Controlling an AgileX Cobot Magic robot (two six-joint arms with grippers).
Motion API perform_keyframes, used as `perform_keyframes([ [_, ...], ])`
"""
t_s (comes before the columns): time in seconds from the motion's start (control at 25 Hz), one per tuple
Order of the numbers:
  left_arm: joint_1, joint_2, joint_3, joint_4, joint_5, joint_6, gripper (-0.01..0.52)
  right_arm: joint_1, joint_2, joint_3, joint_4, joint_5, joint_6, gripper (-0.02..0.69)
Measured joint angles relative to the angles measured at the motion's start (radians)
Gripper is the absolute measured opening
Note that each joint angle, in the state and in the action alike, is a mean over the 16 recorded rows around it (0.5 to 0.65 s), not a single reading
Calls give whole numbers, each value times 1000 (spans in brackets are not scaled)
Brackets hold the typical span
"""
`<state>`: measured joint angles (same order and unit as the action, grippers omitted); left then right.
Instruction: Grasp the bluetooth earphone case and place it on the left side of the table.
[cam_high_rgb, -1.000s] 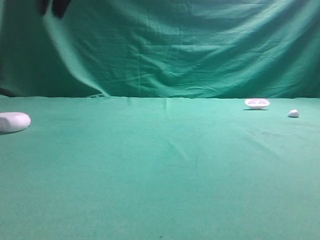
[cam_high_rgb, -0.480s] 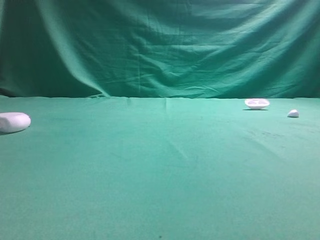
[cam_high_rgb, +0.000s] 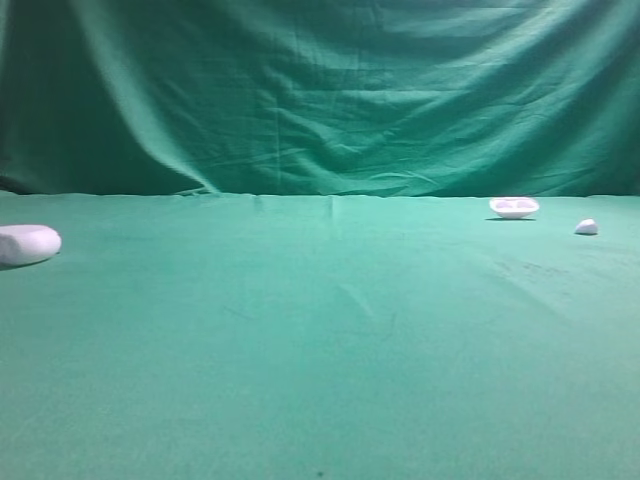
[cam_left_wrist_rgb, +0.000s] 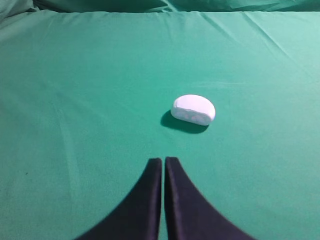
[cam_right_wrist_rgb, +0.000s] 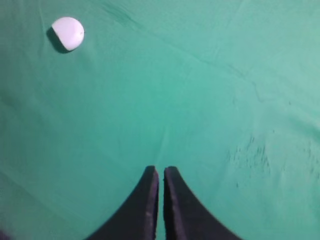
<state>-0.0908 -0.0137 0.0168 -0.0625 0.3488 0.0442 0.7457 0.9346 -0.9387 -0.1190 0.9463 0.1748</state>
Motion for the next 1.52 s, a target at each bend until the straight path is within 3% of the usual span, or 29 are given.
perform_keyframes([
  [0.4, 0, 0, 0, 0, 0, 0, 0, -92, -342, 314, -57, -199, 14, 0],
  [0.96, 0, 0, 0, 0, 0, 0, 0, -539, -825, 817, -14, -584, 4, 0],
  [1.2, 0, 0, 0, 0, 0, 0, 0, -630, -922, 928, 10, -612, 3, 0],
  [1.52, 0, 0, 0, 0, 0, 0, 0, -645, -946, 966, 14, -590, -2, 0],
])
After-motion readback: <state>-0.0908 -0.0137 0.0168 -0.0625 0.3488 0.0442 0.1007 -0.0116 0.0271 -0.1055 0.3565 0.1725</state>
